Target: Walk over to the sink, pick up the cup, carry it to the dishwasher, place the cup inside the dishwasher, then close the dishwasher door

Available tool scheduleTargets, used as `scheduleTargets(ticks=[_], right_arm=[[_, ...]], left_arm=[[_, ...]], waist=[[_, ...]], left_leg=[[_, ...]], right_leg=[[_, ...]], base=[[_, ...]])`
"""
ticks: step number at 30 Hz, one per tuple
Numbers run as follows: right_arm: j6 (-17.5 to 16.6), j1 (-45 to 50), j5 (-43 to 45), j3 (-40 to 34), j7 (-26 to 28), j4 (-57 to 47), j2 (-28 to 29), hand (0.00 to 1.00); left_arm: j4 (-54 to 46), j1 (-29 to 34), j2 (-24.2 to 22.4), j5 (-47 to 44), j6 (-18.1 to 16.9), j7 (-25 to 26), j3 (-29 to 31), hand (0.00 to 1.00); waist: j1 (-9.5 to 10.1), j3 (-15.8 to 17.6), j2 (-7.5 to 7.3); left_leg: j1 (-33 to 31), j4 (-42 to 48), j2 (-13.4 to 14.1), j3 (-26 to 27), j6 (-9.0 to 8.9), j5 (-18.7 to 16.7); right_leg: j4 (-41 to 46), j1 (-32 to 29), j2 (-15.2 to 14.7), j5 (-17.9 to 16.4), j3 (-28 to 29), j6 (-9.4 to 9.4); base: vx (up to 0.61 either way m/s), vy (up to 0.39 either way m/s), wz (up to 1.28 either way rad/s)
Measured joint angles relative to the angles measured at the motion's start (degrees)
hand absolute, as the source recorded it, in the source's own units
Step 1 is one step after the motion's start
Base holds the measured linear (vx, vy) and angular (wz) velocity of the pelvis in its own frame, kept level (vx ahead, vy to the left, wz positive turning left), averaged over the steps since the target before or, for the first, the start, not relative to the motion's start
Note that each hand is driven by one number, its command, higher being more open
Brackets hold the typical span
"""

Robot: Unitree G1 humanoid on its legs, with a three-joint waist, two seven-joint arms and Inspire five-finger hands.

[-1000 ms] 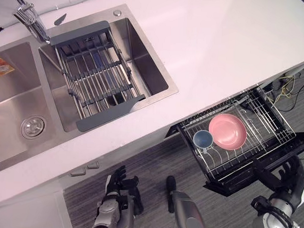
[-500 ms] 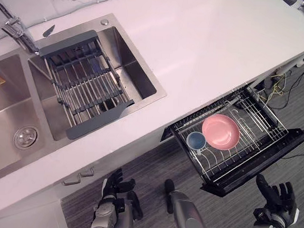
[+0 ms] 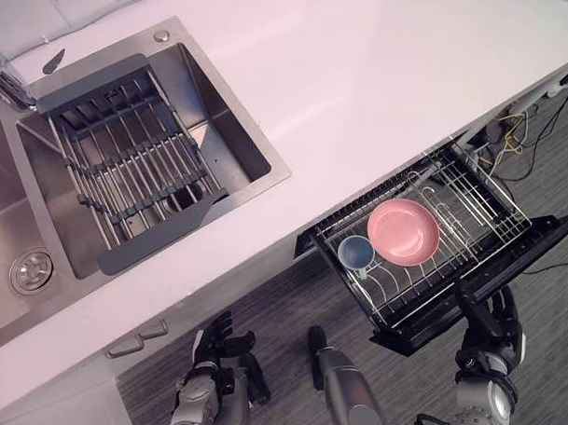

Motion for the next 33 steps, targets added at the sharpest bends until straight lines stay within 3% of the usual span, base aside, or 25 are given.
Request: scheduleTargets(ticks=[5, 9, 16, 21, 24, 33], right_arm=[[-0.3, -0.2, 0.5, 1.6, 0.0, -0.6, -0.1, 0.90], [-1.0, -1.2, 2.0, 3.7, 0.0, -1.1, -0.4, 0.90], [-1.1, -8.4, 4.3, 7.1, 0.0, -1.1, -0.9, 0.90], [-1.1, -14.3, 4.3, 10.1, 0.1, -0.1, -2.9, 0.90], [-1.9, -18.4, 4.4, 10.3, 0.0, 2.6, -3.0, 0.90], [-4.1, -18.7, 6.4, 10.1, 0.4, 8.6, -4.2, 0.90]], left_arm=[[-0.1, 0.1, 0.4, 0.1, -0.1, -0.9, -0.1, 0.90], [-0.1, 0.3, 1.5, 0.1, -0.1, -0.9, -0.1, 0.90], [-0.1, 1.2, 2.4, 0.1, -0.1, -0.8, 0.0, 0.90], [-0.3, 1.5, 2.5, 1.2, -0.1, -0.8, 0.1, 0.90], [-0.4, 1.6, 2.6, 1.1, -0.1, -0.9, 0.1, 0.90], [-1.7, 1.8, 2.9, 1.1, -0.1, -0.9, 0.1, 0.90]], waist=[[0.22, 0.2, 0.32], [1.58, 0.2, 0.53], [3.36, 0.3, 1.94], [4.44, 0.3, 2.11], [4.71, 0.3, 2.16], [4.55, 0.2, 2.52]], left_leg=[[-0.1, -2.0, -0.9, -3.4, -0.09, 0.1], [-0.2, -3.3, -1.9, -5.6, 0.05, 1.3], [-2.3, -4.7, -3.0, -10.6, 0.02, 3.6], [-3.7, -5.2, -3.9, -13.6, -0.04, 4.9], [-4.5, -5.1, -4.3, -15.0, 0.00, 5.3], [-6.3, -5.8, -5.9, -19.5, 0.28, 6.8]], right_leg=[[0.1, 0.6, -1.2, -0.1, -3.8, -0.32], [0.1, 1.0, -2.4, -0.3, -5.9, -0.74], [0.0, 1.3, -4.2, -0.5, -10.5, -1.11], [0.0, 1.3, -5.3, -0.7, -13.4, -1.42], [0.1, 1.3, -5.9, -0.9, -14.6, -1.45], [1.0, 1.4, -7.8, -1.8, -18.9, -1.38]], base=[[-0.03, -0.033, 0.26], [-0.04, -0.030, 0.31], [-0.02, -0.042, 0.37], [-0.01, -0.033, 0.34], [-0.02, -0.002, 0.23], [-0.04, -0.006, 0.27]])
